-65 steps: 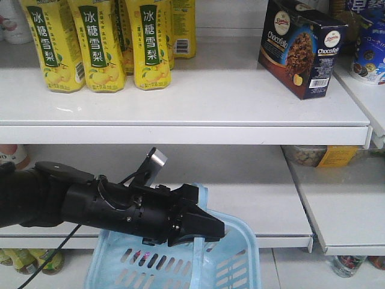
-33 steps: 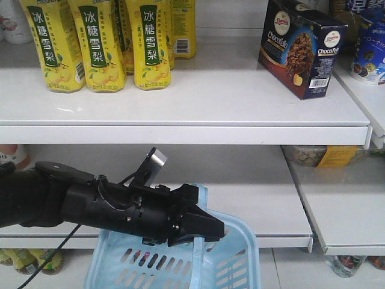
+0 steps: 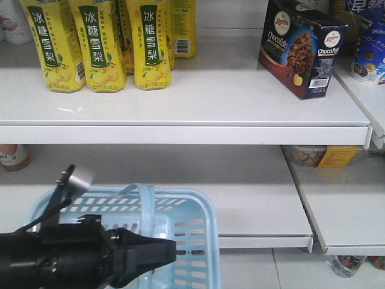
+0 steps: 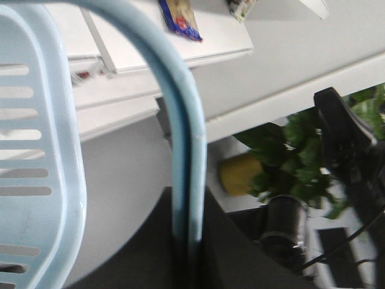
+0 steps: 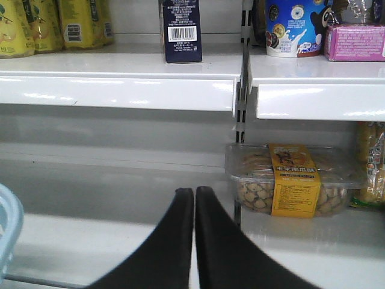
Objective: Left arm holds basket, right arm returns cookies
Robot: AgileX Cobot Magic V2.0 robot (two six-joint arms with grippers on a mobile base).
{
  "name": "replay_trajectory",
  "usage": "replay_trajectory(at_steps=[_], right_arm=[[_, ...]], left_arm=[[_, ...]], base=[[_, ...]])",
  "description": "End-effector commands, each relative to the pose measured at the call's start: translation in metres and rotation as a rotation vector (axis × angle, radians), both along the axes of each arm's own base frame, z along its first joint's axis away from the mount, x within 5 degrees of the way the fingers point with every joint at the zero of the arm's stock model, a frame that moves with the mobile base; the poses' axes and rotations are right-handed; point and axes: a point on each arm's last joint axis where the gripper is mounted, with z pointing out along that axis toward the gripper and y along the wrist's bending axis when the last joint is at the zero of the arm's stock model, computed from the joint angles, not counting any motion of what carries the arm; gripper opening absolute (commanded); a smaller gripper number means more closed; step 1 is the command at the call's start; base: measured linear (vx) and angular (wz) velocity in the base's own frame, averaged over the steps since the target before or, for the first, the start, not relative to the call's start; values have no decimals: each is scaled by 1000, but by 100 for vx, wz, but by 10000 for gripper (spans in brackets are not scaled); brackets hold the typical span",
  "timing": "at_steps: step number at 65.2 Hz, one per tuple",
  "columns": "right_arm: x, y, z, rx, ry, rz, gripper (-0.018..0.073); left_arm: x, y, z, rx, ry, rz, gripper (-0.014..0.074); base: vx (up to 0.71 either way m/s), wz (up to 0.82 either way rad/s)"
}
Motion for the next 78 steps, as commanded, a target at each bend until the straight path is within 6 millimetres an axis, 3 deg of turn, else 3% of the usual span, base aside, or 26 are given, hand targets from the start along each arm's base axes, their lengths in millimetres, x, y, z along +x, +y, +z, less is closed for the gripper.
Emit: replay_trajectory(at_steps=[1, 17, 33, 47, 60, 78], right_arm=[[-2, 0, 15, 7, -101, -3, -8], [-2, 0, 15, 7, -99, -3, -8], [-2, 0, 15, 7, -99, -3, -8], [-2, 0, 15, 7, -99, -3, -8], [-2, 0, 15, 7, -99, -3, -8], [-2, 0, 15, 7, -99, -3, -8]], left_arm=[[-13, 12, 17, 34, -176, -11, -6], [-36, 44, 7, 266, -468, -16, -6], [-51, 79, -9, 382, -653, 160, -6], [-60, 105, -31, 368, -811, 372, -6], [-68, 125, -59, 382, -804, 546, -6], [-76, 138, -77, 441, -847, 670, -6]], base=[[0, 0], [0, 0], [0, 0], [0, 0], [0, 0], [0, 0]])
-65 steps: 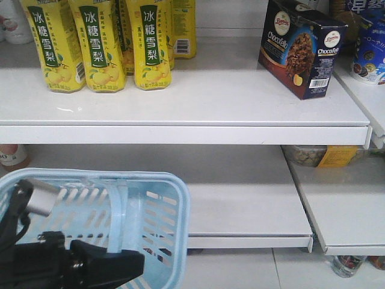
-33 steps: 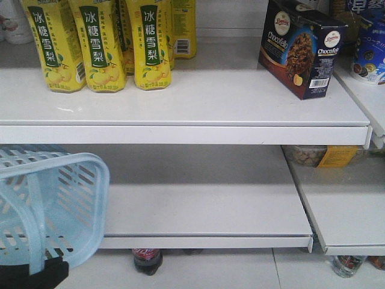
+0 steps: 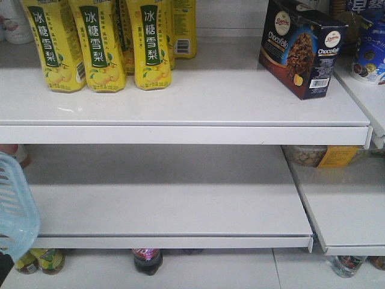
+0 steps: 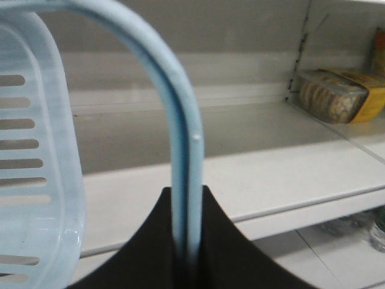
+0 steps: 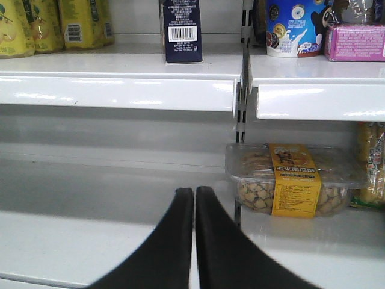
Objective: Left arm holds basket, right arm returns cookies
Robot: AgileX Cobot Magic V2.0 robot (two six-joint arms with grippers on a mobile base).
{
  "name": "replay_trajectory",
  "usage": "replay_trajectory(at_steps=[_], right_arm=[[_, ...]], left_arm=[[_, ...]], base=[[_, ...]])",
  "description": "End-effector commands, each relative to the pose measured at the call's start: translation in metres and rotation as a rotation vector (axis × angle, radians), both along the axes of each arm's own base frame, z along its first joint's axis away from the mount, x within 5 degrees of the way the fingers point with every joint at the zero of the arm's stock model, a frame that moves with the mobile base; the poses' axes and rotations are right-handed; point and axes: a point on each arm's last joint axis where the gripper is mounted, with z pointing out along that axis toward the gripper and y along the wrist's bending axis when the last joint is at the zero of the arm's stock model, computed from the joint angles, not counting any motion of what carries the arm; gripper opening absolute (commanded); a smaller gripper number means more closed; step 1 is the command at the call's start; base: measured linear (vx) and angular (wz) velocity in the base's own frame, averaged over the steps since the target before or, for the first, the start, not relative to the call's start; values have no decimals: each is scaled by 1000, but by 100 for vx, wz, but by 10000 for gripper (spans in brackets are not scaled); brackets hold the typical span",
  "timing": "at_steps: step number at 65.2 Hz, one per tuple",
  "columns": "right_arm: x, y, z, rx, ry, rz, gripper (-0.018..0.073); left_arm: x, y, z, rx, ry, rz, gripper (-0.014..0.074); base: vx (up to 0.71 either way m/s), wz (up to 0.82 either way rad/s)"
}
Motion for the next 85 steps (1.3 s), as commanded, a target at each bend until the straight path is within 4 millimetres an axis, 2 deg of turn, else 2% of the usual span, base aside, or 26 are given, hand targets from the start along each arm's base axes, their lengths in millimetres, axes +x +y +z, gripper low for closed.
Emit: replay_trajectory(at_steps=[1, 33, 45, 85], right_arm=[[-2, 0, 15, 7, -100, -3, -8], [-2, 0, 15, 7, -100, -3, -8], [-2, 0, 15, 6, -98, -3, -8], [-2, 0, 15, 6, -98, -3, -8]], left_arm=[[0, 4, 6, -6, -109, 53, -6], [-9, 20, 1, 27, -113, 274, -6], [-9, 22, 1, 75, -126, 300, -6], [-9, 26, 1, 70, -124, 368, -6]], base=[[0, 0], [0, 0], [0, 0], [0, 0]])
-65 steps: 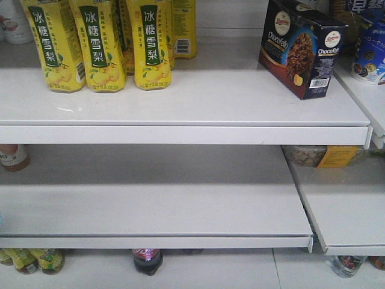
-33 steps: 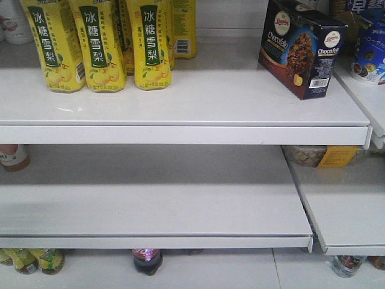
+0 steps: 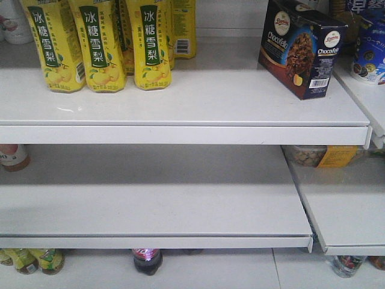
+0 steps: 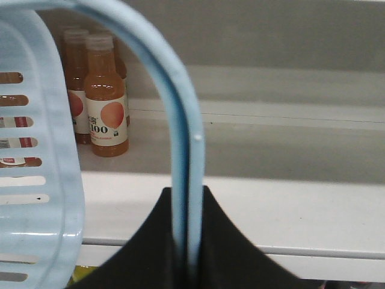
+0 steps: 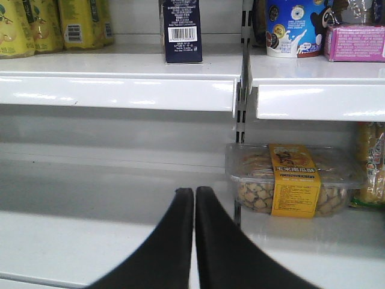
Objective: Left arm holds basket, right arm returns cookies
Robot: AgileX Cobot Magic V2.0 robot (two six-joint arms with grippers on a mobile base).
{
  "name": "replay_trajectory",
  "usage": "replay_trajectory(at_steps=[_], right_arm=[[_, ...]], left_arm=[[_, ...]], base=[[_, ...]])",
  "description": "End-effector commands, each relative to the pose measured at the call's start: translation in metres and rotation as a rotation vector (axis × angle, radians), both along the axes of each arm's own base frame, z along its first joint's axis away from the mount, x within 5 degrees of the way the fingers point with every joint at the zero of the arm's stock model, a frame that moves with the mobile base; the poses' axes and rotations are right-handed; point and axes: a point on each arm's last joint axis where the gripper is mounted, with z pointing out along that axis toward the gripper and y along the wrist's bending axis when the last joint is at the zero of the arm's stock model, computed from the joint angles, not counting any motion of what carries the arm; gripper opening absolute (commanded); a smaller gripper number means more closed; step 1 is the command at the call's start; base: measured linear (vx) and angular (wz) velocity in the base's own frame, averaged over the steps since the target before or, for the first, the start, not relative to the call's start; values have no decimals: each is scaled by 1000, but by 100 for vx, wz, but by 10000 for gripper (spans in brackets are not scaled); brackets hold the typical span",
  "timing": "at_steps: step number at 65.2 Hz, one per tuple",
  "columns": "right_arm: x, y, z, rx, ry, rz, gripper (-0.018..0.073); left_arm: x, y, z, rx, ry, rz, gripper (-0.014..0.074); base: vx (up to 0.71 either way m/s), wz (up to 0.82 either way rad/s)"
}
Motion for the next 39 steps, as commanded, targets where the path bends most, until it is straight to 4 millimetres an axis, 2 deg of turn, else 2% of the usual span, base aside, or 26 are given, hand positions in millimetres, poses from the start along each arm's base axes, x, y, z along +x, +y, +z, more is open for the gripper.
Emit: replay_trajectory(at_steps=[1, 39], right_arm=[[-2, 0, 15, 6, -98, -3, -8], [-2, 0, 15, 7, -100, -3, -8]], left_arm=[[0, -1, 7, 33, -116, -9, -6], [0, -1, 8, 33, -116, -9, -6]], base=[[0, 0], [0, 0]])
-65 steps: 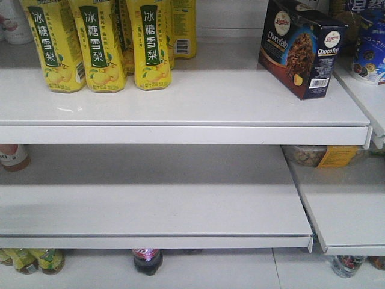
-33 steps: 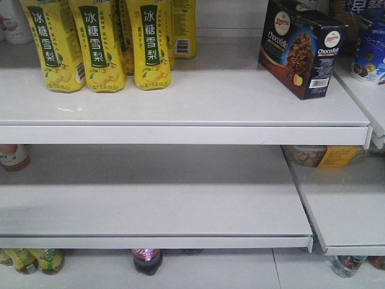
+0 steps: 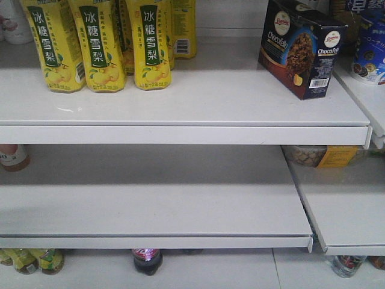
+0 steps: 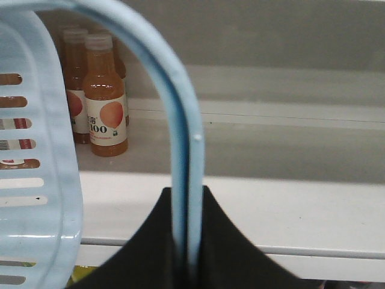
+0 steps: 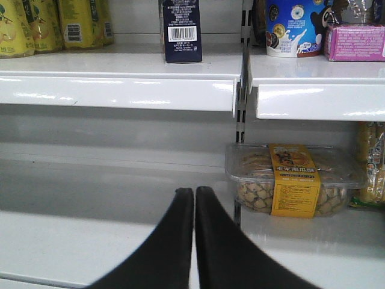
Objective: Left arm holds basket, right arm returns cookies
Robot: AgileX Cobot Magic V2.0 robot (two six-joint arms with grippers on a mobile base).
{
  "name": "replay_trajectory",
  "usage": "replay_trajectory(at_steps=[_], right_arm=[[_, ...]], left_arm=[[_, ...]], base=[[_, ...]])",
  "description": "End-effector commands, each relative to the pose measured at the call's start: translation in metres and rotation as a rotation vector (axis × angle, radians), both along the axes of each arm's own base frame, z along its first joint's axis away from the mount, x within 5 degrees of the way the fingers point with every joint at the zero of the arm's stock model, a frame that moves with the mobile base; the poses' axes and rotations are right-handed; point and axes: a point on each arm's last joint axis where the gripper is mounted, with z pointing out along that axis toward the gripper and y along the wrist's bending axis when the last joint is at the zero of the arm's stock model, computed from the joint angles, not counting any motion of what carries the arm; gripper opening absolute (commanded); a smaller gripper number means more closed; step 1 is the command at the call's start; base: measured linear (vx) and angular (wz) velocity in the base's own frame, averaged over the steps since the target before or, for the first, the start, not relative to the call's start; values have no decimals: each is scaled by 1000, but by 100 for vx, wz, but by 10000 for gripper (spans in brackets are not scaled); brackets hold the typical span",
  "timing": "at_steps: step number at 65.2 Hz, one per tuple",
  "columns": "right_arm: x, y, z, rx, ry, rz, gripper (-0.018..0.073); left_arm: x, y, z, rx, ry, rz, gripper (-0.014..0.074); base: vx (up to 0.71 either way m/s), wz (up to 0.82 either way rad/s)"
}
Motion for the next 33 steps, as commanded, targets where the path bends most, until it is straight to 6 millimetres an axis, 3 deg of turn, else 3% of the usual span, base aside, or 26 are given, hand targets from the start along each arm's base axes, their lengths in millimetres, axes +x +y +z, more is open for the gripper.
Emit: replay_trajectory(at_steps=[1, 33], right_arm=[[-2, 0, 15, 7, -100, -3, -8], [-2, -1, 15, -10, -105, -22, -8]], left_arm=[[0, -1, 8, 33, -116, -9, -6], [0, -1, 8, 33, -116, -9, -6]], base=[[0, 0], [0, 0]])
